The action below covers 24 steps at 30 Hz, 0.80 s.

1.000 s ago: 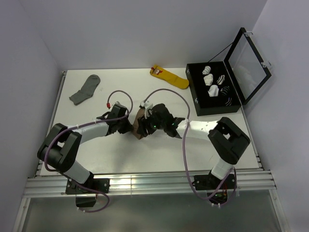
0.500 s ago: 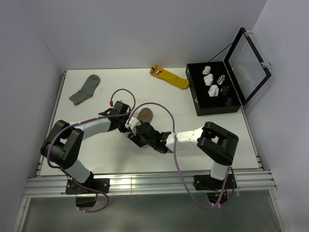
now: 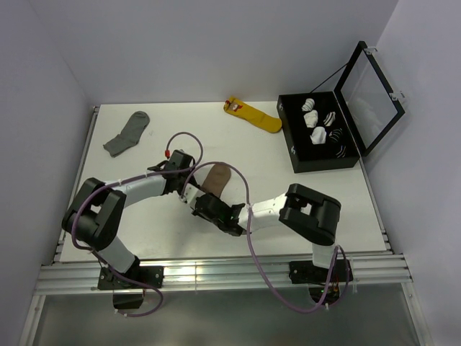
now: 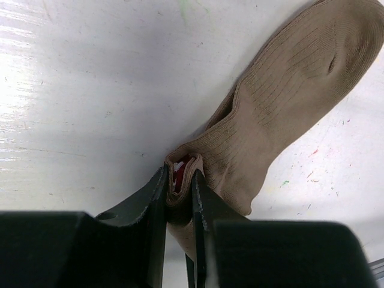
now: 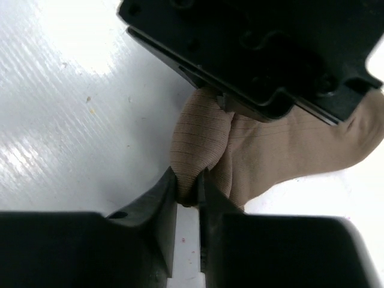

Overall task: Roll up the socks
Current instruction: Roll the sock at the center of the board.

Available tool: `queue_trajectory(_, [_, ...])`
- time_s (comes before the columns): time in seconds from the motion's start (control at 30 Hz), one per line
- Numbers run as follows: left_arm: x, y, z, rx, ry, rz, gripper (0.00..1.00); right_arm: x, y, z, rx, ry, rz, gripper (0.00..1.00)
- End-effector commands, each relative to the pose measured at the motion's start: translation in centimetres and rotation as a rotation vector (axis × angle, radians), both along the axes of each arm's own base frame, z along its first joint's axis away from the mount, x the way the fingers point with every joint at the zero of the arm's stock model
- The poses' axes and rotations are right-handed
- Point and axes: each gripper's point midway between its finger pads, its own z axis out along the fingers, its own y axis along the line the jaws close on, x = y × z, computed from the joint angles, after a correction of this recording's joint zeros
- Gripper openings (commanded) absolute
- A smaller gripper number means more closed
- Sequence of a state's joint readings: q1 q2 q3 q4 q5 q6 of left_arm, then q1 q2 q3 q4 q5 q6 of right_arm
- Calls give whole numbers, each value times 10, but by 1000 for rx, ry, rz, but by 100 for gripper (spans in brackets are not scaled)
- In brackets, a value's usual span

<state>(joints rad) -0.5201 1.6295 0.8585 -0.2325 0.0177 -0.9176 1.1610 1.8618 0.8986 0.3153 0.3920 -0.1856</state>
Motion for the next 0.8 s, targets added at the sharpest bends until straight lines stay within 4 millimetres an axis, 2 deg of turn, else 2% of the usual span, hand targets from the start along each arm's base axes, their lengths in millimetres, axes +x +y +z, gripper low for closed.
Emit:
queue_trajectory(0.0, [-11, 4, -4, 20, 27, -15, 14, -1, 12, 13, 60, 9, 11, 0])
queue_trajectory(0.03, [-10, 6, -2, 19, 19, -4, 21, -8, 16, 14, 86, 54, 36, 0])
queue_trajectory(0.1, [-10, 9, 4, 7, -4, 15, 29, -7, 14, 15, 117, 109, 46, 0])
queue_trajectory(0.13, [-9, 9, 8, -6, -14, 26, 39, -14, 17, 13, 149, 176, 73, 0])
queue_trajectory(0.17, [-6, 19, 11, 16, -43, 61, 43, -9, 14, 16, 178, 212, 71, 0])
queue_trajectory(0.23, [-4, 24, 16, 9, -66, 96, 52, -8, 12, 16, 216, 298, 68, 0])
queue_trajectory(0.27, [-6, 27, 20, 2, -82, 110, 55, -15, 15, 15, 241, 367, 112, 0])
queue_trajectory(0.33, [-2, 35, 26, -14, -116, 159, 57, -6, 10, 16, 290, 460, 90, 0])
queue_trajectory(0.37, [-6, 39, 29, -26, -131, 177, 59, -14, 13, 17, 318, 530, 133, 0])
queue_trajectory(0.4, [-2, 44, 33, -39, -160, 204, 59, -5, 10, 15, 347, 582, 110, 0])
queue_trajectory(0.43, [-6, 48, 35, -57, -176, 227, 60, -5, 9, 13, 359, 627, 113, 0])
queue_trajectory(0.47, [-5, 51, 38, -67, -193, 241, 60, -14, 13, 14, 387, 703, 164, 0])
queue_trajectory(0.53, [-7, 53, 46, -104, -244, 253, 61, -6, 9, 9, 430, 796, 141, 0])
queue_trajectory(0.6, [-5, 51, 52, -132, -281, 249, 61, -14, 12, 9, 479, 930, 175, 0])
queue_trajectory(0.63, [-6, 51, 52, -137, -290, 242, 61, -8, 8, 9, 508, 961, 171, 0])
queue_trajectory(0.7, [-5, 49, 57, -160, -323, 229, 61, -11, 10, 17, 556, 1055, 199, 0])
queue_trajectory(0.77, [-7, 46, 55, -169, -331, 207, 62, -6, 7, 15, 589, 1109, 192, 0])
